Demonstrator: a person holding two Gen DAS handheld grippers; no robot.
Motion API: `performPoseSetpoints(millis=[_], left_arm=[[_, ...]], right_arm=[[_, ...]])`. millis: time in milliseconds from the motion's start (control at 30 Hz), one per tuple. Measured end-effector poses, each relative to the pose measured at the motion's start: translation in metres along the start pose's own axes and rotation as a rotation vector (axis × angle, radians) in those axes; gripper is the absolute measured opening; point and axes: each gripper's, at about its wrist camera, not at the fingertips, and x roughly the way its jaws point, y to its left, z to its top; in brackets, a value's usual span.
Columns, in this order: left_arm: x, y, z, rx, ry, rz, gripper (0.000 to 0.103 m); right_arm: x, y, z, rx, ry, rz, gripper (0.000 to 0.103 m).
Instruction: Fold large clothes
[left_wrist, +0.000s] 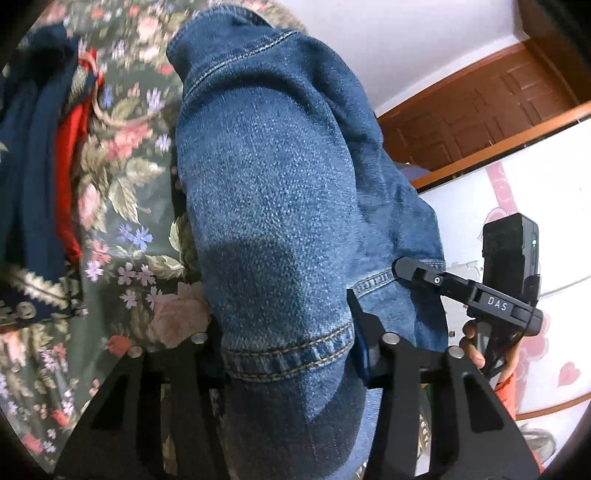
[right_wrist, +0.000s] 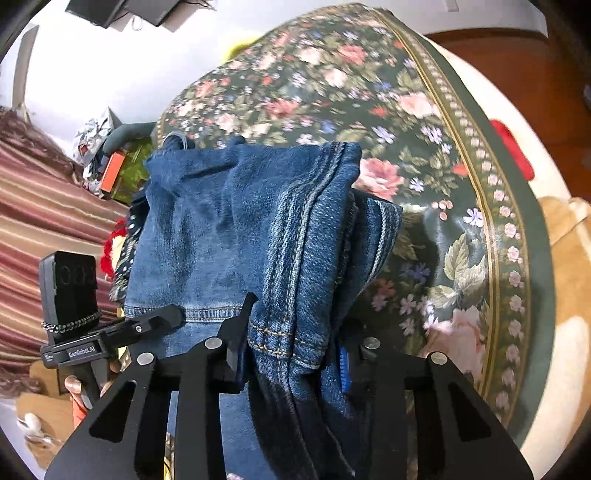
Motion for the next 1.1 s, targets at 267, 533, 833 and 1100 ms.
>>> performPoseSetpoints(millis=[267, 533, 833, 1100], left_arm=[[-0.09, -0.026, -0.006, 0.062, -0.147, -0.022, 0.046], [-0.186, -0.019, -0.015, 0.105, -0.301, -0.028, 0.046], [-0.269, 0.031, -0.019, 0.059, -0.404, 0.009, 0.046], [-0.297, 0.096, -0.005, -0.006, -0.457, 0.087, 0.046]], right_arm=[[-0.037, 0.066, 0.007, -0.094, -0.096, -0.003, 0.032], [-0.059, 0.146, 0.007, -0.211, -0.197, 0.02, 0.032], [-0.016, 0.222, 0.024, -0.266, -0.185, 0.082, 0.032], [0.049, 0.26, 0.05, -0.246, -0.111, 0.146, 0.032]])
